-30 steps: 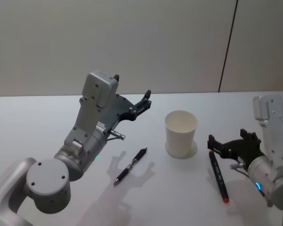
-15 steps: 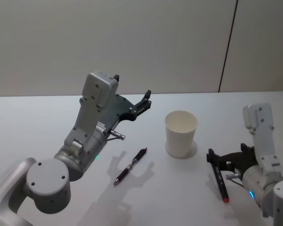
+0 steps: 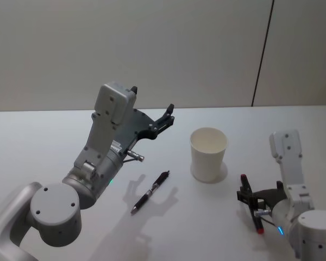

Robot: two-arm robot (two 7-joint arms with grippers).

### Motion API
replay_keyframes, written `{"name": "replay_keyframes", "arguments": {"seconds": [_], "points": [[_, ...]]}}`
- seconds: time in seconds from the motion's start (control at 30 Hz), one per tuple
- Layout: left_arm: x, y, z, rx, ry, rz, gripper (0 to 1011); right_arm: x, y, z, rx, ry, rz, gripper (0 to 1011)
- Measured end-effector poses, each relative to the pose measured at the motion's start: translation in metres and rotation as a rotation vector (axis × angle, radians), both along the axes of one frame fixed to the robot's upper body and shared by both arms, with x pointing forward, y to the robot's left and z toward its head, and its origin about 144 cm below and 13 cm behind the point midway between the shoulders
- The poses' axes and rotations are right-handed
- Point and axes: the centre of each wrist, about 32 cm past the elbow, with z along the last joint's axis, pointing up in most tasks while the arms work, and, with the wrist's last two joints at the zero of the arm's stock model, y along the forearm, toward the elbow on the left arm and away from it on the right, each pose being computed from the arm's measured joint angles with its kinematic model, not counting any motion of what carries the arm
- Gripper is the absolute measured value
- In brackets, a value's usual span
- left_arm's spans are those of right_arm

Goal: Place the pen into the pen holder.

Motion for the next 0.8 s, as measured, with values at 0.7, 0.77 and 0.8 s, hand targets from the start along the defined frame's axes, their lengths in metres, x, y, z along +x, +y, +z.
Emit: {"name": "replay_keyframes", "arguments": {"seconds": [0.7,0.77,0.8], "points": [[0.0,0.0,0.0,0.0,0.0,0.0,1003,0.013,0.008,-0.023,-0.016,0.072,-0.01,668],[0.0,0.0,0.0,0.0,0.0,0.0,1003,0.014,0.008,-0.024,-0.016,0.075,-0.01,607],[0.0,0.0,0.0,0.0,0.0,0.0,1003,0.015,0.008,-0.025,-0.016,0.077,-0.009,566]]}}
